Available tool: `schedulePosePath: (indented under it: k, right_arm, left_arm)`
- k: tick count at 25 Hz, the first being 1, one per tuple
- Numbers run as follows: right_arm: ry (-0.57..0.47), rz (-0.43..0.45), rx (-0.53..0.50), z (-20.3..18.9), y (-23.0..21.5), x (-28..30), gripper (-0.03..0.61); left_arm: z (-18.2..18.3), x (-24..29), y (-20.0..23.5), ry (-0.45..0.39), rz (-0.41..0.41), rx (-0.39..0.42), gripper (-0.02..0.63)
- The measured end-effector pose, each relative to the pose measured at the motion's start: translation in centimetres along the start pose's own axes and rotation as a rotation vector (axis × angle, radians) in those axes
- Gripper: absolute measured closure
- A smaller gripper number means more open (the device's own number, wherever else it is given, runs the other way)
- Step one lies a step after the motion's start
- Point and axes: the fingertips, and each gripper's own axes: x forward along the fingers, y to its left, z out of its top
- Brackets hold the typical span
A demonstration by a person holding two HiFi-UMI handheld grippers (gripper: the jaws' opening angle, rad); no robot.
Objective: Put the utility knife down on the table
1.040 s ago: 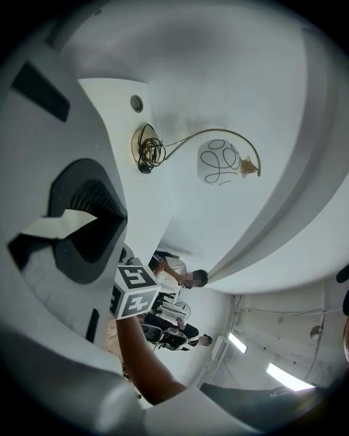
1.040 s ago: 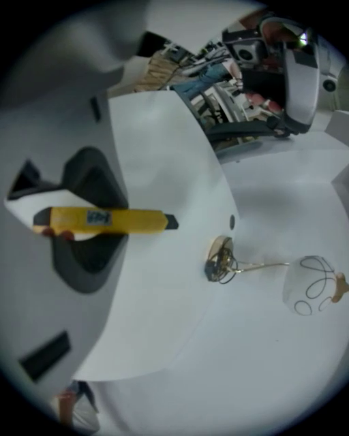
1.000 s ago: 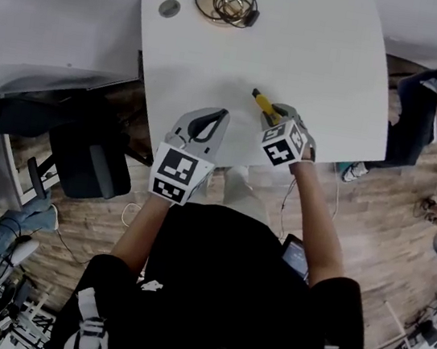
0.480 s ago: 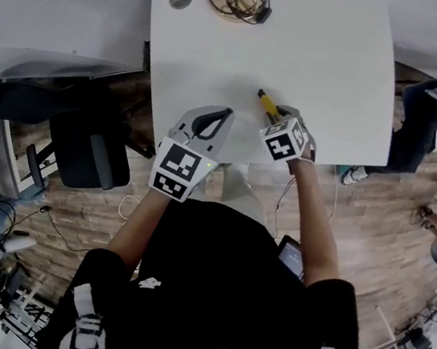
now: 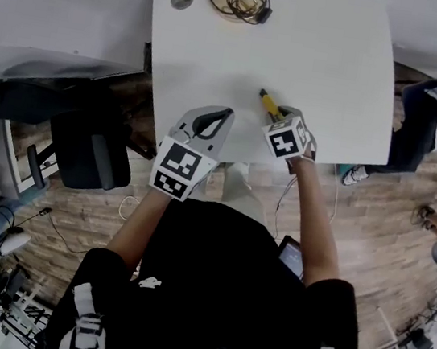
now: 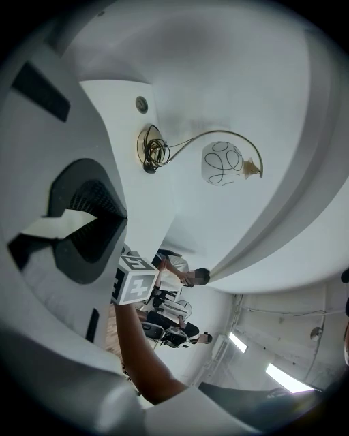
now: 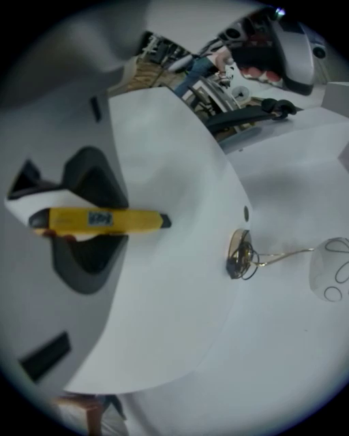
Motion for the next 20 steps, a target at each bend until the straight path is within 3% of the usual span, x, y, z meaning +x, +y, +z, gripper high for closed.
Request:
schedulePosePath:
  k: [8,20]
  right_arm:
    - [-0.08,-0.014,0.058,1.8,-0.6,-3.0,0.44]
    - [-0.311,-0.132,0.109,7.3,-2.5,-12.3,0.494]
  left_arm:
    - [1.4,-0.6,-0.6,-0.035,-0.012,0.029,0.595]
    - [5.1,-1.9,-0.9,-0.109,-0.015,0.106,0.594]
